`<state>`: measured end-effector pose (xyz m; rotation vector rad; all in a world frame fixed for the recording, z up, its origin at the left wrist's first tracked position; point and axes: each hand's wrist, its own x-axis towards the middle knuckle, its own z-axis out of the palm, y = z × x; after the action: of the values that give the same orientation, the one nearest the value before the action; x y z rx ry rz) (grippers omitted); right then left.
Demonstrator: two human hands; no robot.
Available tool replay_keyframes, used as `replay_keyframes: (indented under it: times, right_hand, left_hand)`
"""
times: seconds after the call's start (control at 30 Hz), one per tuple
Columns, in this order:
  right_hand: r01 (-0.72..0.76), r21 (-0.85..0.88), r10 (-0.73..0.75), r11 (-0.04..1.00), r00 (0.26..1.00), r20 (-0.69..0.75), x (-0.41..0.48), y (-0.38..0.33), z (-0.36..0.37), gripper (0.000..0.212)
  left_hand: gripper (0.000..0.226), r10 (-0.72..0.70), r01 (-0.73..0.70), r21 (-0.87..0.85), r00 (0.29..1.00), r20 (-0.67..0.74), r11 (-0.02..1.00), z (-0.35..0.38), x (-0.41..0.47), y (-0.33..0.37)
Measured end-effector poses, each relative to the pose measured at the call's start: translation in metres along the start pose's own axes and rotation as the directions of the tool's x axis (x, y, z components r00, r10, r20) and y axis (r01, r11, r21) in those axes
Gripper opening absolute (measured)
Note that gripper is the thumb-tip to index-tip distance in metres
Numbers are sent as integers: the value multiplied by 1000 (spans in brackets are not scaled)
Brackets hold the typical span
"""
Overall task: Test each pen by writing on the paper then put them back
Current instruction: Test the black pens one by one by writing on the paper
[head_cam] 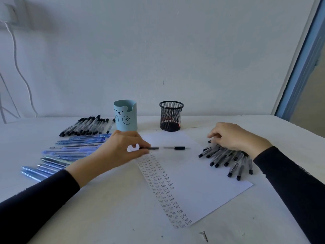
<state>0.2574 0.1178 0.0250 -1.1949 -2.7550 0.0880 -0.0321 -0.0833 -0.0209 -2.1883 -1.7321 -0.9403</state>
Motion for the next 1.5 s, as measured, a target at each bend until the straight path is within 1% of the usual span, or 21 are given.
replay_keyframes:
  times: [0.03,0.1,0.2,0.27,0.3,0.43,0.53,0.6,0.63,0.7,0.73,0.8,0.87,0.93,1.07,1.13,1.2,1.27,1.37,1.43,1.5]
  right_hand:
    - [29,7,-29,1000,999,-17,0,-3,3,18]
    - [73,9,-73,997,996,-53,1,-8,10,20]
    - [18,-66,-21,998,999,-50,5,-9,15,21]
    - [-44,-116,42,992,999,-26,10,-8,17,21]
    - [-70,-117,68,991,998,-19,12,-8,19,30]
    - [-85,-29,85,996,996,20,19,-12,20,50]
    - [13,32,-13,999,1000,-17,12,-21,23,46]
    - [98,77,-92,992,993,-68,9,-27,27,30]
    - [140,113,-129,984,987,-98,10,-28,28,27]
    - [197,169,-174,966,974,-144,6,-30,20,28]
    - [205,195,-183,959,975,-129,3,-30,15,30]
    - [181,215,-182,960,983,-13,-4,-25,5,35]
    - [147,264,-179,953,978,104,-9,-22,-1,31]
    - [136,318,-199,938,964,177,-14,-24,-5,30]
    - [178,280,-262,943,917,300,-18,-29,-9,43]
    - [203,267,-287,942,899,330,-20,-29,-9,44]
    - [223,290,-309,931,903,298,-20,-30,-6,33]
    - [260,304,-334,916,916,221,-19,-33,-2,22]
    - [310,386,-349,869,936,33,-21,-45,2,19]
    - [320,488,-343,812,938,-43,-25,-56,3,16]
    - [328,555,-334,764,938,-94,-28,-64,5,18]
  left_hand:
    - [38,-18,19,19,998,-55,1000,-4,1,-1]
    - [24,-73,81,34,980,-185,996,-14,3,-4]
    - [18,-226,252,16,890,-396,968,-32,4,-12]
    - [17,-329,363,-18,822,-464,932,-43,1,-21]
    - [17,-373,409,-34,792,-484,912,-48,-1,-26]
    - [21,-482,564,-25,680,-553,825,-62,-10,-53]
    - [21,-538,652,23,644,-543,758,-70,-19,-70]
    - [23,-562,690,66,638,-528,721,-74,-27,-81]
    - [25,-573,706,86,633,-520,703,-76,-30,-85]
    - [30,-600,747,146,620,-505,649,-78,-37,-91]
    - [30,-615,766,177,611,-498,618,-80,-40,-92]
    - [29,-643,798,199,583,-497,569,-83,-44,-93]
    - [31,-678,825,188,550,-487,533,-85,-47,-95]
    - [36,-709,846,193,524,-473,497,-86,-50,-97]
    - [39,-741,867,218,497,-452,448,-86,-53,-99]
    - [42,-745,869,230,494,-448,438,-86,-54,-100]
    - [42,-751,870,252,493,-439,424,-86,-54,-101]
    - [38,-751,868,260,496,-436,422,-86,-54,-101]
    - [39,-749,864,255,503,-431,434,-86,-54,-101]
    - [38,-738,859,252,512,-440,446,-86,-53,-103]
    - [33,-709,837,266,547,-445,479,-85,-50,-104]
